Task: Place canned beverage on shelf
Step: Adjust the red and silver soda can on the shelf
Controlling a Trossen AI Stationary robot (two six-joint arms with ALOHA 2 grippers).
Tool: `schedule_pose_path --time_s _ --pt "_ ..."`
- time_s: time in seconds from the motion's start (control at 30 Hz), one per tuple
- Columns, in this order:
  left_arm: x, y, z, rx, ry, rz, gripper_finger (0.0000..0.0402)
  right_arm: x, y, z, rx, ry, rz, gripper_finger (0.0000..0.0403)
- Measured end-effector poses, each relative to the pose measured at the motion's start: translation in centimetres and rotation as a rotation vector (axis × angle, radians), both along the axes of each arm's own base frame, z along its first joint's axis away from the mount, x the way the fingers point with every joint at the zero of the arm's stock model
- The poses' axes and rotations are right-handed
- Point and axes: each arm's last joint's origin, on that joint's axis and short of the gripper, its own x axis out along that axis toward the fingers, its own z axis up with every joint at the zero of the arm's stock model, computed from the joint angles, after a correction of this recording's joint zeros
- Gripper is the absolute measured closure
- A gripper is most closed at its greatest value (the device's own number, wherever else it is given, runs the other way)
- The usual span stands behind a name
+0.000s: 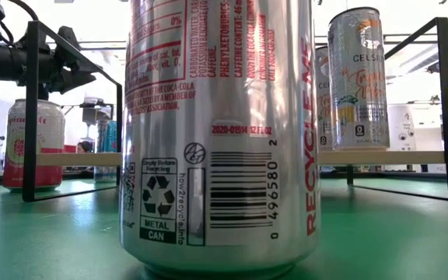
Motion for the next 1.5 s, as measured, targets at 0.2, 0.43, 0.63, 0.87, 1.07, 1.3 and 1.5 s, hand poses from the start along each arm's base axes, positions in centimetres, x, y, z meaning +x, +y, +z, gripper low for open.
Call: schedule_pose_path --time_s 0.2,0.43,0.63,0.87,1.07,1.3,1.5 --pt "0.0 0.0 0.0 0.0 0.0 0.0 0.0264 0.7 -0.2 -1.7 0.0 0.066 -0.014 0.0032" --pt "0.0 0.0 0.0 0.0 0.0 0.0 0.0264 0.9 -0.1 -1.8 -0.009 0.06 0.013 0.0054" --pt "0.0 0.0 0.0 0.0 -0.001 0.0 0.0264 0.9 -0.1 -1.7 -0.017 0.058 0.02 0.0111" --pt "0.0 0.0 0.0 0.0 0.0 0.0 0.0264 0.9 0.0 -1.7 -0.027 0.053 -0.018 0.014" --pt "0.0 0.0 0.0 0.0 0.0 0.0 0.0264 0.9 0.3 -1.7 -0.01 0.038 -0.184 0.0138" --pt "0.0 0.0 0.0 0.0 0.0 0.0 0.0264 0.5 1.1 -1.8 0.004 0.054 -0.305 0.0133" --pt "0.0 0.0 0.0 0.0 0.0 0.0 0.0264 0.3 1.6 -1.8 0.024 0.067 -0.378 0.0131"
